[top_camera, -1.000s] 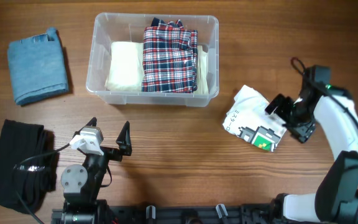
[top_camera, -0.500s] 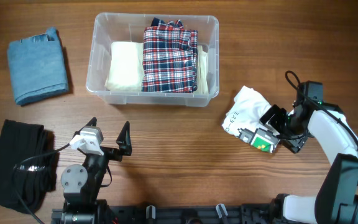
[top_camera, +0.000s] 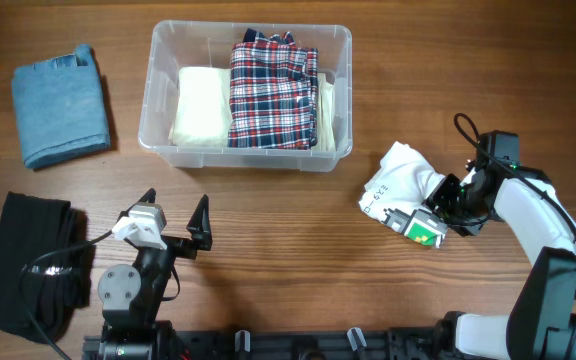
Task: Pack container
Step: 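Lift the white shirt with the right gripper and lower it into the bin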
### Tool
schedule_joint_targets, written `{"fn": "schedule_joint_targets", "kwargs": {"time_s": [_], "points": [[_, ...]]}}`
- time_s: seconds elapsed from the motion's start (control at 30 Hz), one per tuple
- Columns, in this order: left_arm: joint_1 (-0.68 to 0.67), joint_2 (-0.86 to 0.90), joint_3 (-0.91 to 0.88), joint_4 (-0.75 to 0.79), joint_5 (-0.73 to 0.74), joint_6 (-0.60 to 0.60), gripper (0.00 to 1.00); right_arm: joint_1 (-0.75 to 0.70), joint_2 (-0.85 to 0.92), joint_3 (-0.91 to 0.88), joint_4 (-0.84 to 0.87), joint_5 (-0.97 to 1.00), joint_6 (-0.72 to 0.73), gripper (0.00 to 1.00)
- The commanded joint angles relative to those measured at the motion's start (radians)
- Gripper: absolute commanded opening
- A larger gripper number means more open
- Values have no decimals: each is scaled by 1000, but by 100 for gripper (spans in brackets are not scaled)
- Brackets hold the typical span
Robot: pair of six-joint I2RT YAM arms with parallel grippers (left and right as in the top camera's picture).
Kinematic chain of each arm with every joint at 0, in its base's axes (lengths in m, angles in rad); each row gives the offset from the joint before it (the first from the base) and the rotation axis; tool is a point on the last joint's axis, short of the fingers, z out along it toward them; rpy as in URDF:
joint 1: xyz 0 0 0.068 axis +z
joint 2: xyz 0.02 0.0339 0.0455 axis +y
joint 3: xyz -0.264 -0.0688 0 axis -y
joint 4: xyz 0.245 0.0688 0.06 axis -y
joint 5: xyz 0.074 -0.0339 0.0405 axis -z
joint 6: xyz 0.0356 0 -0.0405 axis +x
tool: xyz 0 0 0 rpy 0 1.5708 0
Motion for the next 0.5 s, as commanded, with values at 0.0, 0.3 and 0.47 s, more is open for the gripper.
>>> {"fn": "schedule_joint_targets", "kwargs": {"time_s": [0.0,0.3,0.47], "points": [[7,-2,-4,-4,12,-9,100,2,24,-2,-10,85,-61,24],[7,-2,-4,-4,12,-9,100,4,20,266,-124,18,-160,11],[7,-2,-4,-4,12,-9,100,5,17,465,-127,-188,-218,10]]}}
